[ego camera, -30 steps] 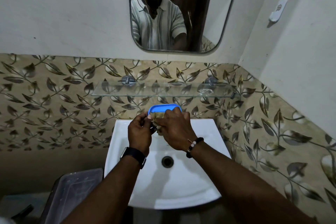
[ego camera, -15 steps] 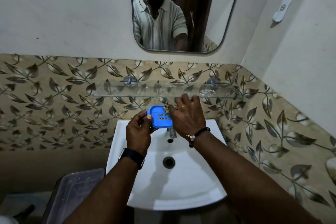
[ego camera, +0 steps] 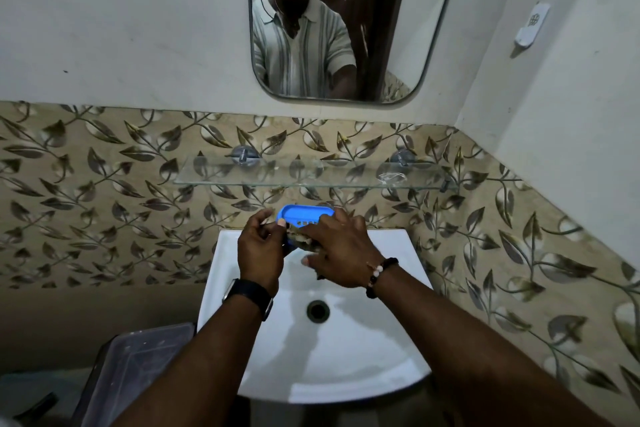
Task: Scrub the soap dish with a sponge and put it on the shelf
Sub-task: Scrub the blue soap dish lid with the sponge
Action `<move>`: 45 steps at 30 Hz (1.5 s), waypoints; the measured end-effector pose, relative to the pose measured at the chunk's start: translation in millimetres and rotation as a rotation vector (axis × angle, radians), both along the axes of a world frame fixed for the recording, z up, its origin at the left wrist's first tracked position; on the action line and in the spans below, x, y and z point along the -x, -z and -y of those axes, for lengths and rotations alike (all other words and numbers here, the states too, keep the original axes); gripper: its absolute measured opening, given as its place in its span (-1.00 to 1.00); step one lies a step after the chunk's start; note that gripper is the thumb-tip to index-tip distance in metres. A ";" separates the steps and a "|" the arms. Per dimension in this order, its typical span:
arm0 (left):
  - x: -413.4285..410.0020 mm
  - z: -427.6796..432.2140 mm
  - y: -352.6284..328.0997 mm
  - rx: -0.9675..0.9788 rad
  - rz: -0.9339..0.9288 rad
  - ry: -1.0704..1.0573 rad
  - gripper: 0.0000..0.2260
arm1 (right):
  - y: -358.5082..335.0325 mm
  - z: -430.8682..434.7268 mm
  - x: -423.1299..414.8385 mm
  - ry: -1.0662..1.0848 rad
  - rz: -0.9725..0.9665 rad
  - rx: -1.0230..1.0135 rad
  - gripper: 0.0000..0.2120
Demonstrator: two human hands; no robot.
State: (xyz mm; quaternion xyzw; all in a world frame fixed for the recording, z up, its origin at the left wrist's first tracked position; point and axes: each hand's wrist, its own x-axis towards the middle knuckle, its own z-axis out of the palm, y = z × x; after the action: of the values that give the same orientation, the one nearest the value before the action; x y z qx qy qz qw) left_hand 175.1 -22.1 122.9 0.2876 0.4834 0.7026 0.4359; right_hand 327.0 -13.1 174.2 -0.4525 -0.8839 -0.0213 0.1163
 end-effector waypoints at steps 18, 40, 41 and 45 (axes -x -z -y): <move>10.9 8.3 -26.1 0.322 0.460 0.227 -0.83 | 15.0 0.4 -11.2 -0.315 -0.020 -0.364 -0.59; 23.2 35.2 -8.5 -0.215 -0.181 0.539 -0.86 | 1.0 -19.1 -34.1 -0.204 -0.799 0.097 -0.78; 22.9 35.4 -7.8 -0.226 -0.158 0.529 -0.86 | 2.8 -18.9 -34.9 -0.144 -0.901 0.164 -0.81; 15.2 38.9 -8.9 -0.285 -0.098 0.488 -0.80 | 11.5 -9.2 -22.6 0.071 -1.357 0.483 -0.78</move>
State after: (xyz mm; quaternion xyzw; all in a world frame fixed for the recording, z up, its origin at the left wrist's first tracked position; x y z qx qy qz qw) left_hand 159.8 -61.0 131.8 0.4873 0.3167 0.6229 0.5237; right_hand 349.6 -3.9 162.8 -0.4073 -0.5817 0.4567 0.5359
